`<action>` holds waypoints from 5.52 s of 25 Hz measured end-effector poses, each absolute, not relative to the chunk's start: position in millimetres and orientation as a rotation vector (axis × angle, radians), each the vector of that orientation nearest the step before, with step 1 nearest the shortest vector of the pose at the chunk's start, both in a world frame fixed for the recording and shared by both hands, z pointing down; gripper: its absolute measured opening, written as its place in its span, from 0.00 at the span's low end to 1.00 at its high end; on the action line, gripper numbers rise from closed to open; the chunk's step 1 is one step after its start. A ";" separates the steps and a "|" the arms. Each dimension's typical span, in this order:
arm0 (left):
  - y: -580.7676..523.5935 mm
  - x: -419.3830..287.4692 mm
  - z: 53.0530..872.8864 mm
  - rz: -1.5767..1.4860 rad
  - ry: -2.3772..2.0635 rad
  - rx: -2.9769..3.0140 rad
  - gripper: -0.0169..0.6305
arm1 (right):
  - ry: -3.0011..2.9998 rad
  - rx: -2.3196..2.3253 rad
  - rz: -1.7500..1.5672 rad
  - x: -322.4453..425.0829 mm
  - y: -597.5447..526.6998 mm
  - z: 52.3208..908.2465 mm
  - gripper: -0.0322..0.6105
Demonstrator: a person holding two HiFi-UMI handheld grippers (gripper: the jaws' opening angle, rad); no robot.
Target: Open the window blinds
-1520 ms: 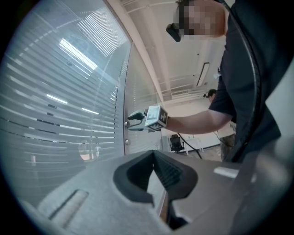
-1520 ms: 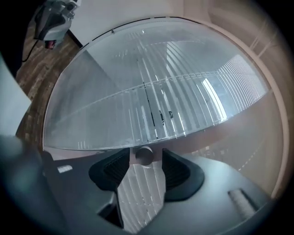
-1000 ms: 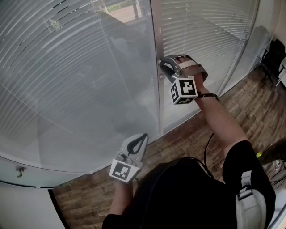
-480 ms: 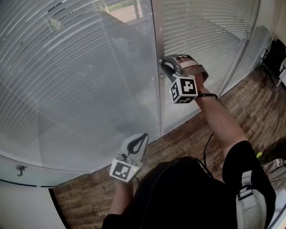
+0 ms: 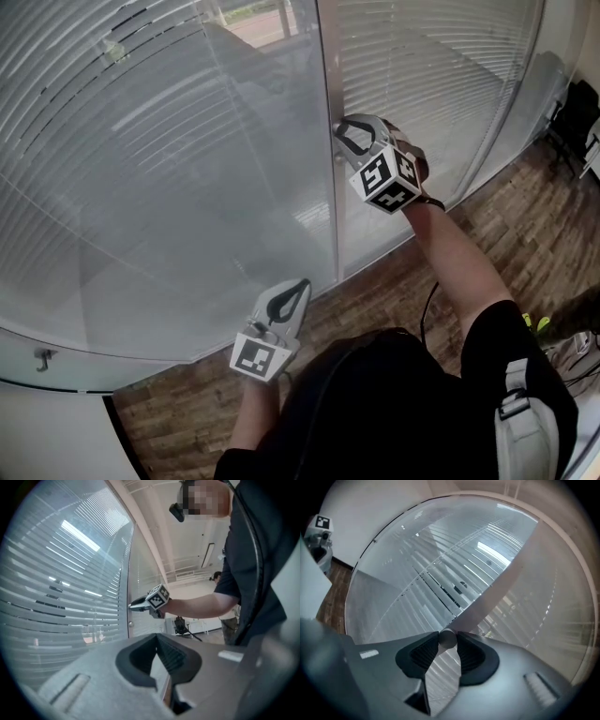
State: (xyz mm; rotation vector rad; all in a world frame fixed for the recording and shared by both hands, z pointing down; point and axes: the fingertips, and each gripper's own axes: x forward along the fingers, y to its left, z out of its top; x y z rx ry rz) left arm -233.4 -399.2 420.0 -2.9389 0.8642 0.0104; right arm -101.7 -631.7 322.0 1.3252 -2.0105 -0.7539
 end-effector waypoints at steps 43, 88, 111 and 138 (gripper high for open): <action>-400.9 -229.5 423.7 -0.014 0.853 -2.953 0.03 | -2.715 1.711 0.165 -89.5 -637.3 319.2 0.35; -395.6 -234.7 429.1 -0.006 0.869 -2.953 0.03 | -2.088 1.449 -0.655 -99.2 -638.0 318.9 0.25; -396.8 -237.6 430.5 -0.014 0.885 -2.963 0.03 | -2.536 1.736 -0.024 -86.9 -645.3 322.8 0.25; -402.5 -225.5 439.2 -0.015 0.803 -2.992 0.03 | -2.654 1.589 -0.342 -94.6 -584.0 307.2 0.27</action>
